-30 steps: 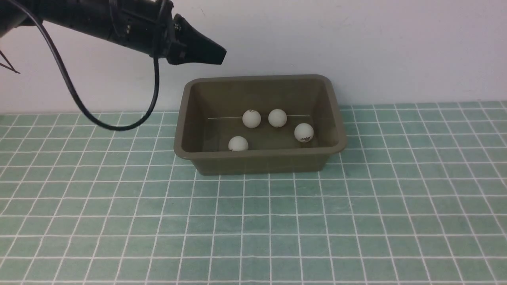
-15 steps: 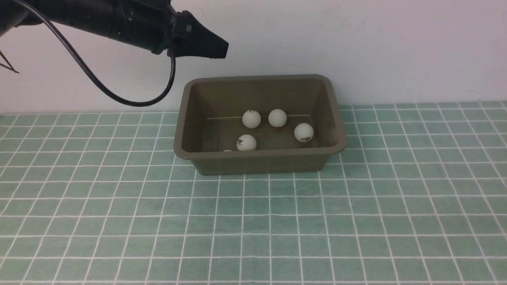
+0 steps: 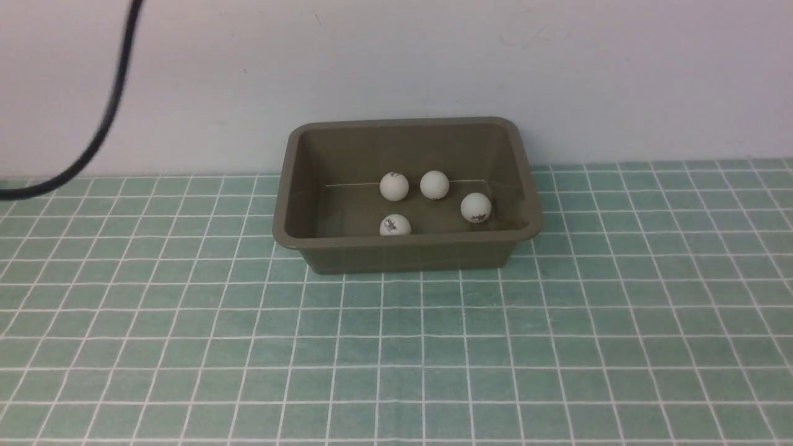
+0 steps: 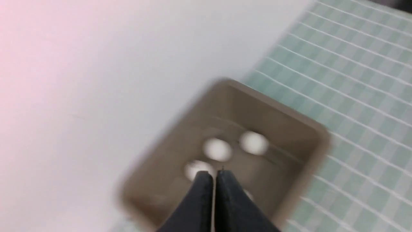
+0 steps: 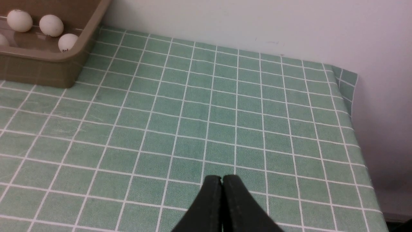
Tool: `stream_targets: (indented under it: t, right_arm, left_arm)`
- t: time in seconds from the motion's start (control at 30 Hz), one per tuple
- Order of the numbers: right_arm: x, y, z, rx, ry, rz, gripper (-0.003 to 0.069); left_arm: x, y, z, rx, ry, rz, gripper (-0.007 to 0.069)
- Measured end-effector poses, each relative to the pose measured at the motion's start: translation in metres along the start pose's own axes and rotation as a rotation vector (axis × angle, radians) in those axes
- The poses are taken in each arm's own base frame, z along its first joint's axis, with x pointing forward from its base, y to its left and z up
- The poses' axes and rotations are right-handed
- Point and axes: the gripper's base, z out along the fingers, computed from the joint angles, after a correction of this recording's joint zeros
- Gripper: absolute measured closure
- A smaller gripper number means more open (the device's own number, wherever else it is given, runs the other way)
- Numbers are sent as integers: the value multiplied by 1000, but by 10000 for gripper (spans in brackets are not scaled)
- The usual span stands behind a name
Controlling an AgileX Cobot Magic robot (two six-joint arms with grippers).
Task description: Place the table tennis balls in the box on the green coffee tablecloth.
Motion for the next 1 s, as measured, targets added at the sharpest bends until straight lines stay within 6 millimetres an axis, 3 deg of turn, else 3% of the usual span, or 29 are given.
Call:
stream_targets:
  t: [0.1,0.27,0.43,0.57,0.67,0.73,0.77,1.0]
  right_arm:
    - [0,0,0,0,0,0,676]
    - [0,0,0,0,0,0,676]
    - [0,0,0,0,0,0,676]
    - [0,0,0,0,0,0,676]
    - [0,0,0,-1,0,1,676]
    - [0,0,0,-1,0,1,676]
    - [0,0,0,-1,0,1,676]
    - [0,0,0,-1,0,1,676]
  left_arm:
    - [10,-2,-27,-119,-26,-22,629]
    - [55,-6,-58,-299,-29,-205,629]
    - [109,-20,-71,-410,-1,-362,629]
    - [137,-34,-78,-454,8,-410,629]
    - [185,-65,-89,-499,5,-446,629]
    - [198,-74,-91,-510,-3,-455,629]
    - [219,-89,-96,-533,-25,-478,629]
    - [278,-126,-107,-614,-127,-594,629]
